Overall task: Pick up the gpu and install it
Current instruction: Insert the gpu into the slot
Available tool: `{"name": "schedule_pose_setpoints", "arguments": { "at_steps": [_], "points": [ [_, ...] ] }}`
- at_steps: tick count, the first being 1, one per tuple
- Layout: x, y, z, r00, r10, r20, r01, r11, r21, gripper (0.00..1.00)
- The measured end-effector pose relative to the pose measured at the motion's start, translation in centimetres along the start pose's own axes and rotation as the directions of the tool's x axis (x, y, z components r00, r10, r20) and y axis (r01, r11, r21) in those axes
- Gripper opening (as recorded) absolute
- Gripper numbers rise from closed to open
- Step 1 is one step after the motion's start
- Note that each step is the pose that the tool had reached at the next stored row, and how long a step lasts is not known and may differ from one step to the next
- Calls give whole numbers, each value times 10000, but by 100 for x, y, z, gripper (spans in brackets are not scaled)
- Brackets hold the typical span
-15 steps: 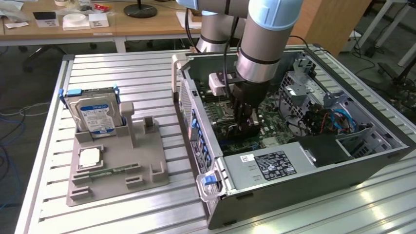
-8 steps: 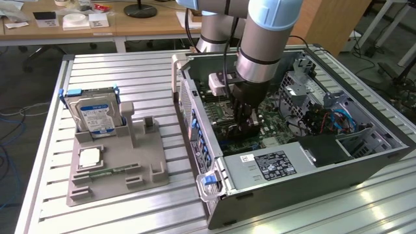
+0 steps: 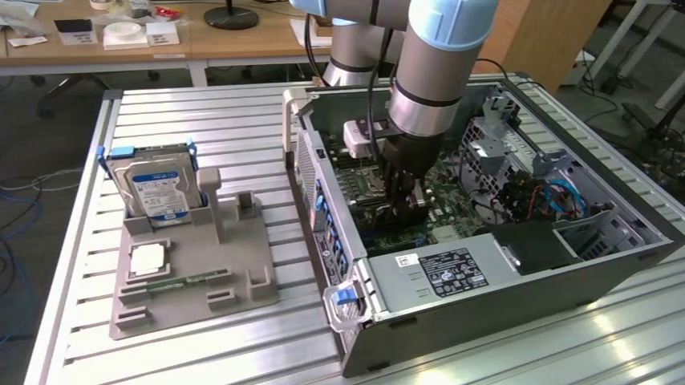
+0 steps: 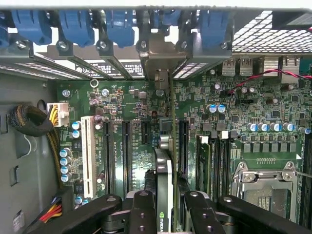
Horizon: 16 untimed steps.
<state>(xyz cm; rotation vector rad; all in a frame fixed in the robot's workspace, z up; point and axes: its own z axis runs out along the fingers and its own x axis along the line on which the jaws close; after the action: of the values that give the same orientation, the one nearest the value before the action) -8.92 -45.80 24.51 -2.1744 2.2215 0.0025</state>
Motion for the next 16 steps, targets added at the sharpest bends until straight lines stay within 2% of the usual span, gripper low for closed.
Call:
{"name": "schedule_pose_setpoints", "arguments": {
  "at_steps": [2,3,4,5,7,8,9,16],
  "points": [
    [-2,2,5,10000,5,18,-5,10000,1,27],
    [-2,1,6,10000,4,17,-4,10000,5,28],
    [-1,1,3,10000,3,7,-3,10000,3,34],
    [-1,0,1,10000,1,3,-1,10000,1,34],
    [0,0,0,10000,0,0,0,10000,-1,46],
    [0,0,0,10000,0,0,0,10000,0,46],
    [0,0,0,10000,0,1,0,10000,0,52],
    [0,0,0,10000,0,0,0,10000,0,52]
  ]
}}
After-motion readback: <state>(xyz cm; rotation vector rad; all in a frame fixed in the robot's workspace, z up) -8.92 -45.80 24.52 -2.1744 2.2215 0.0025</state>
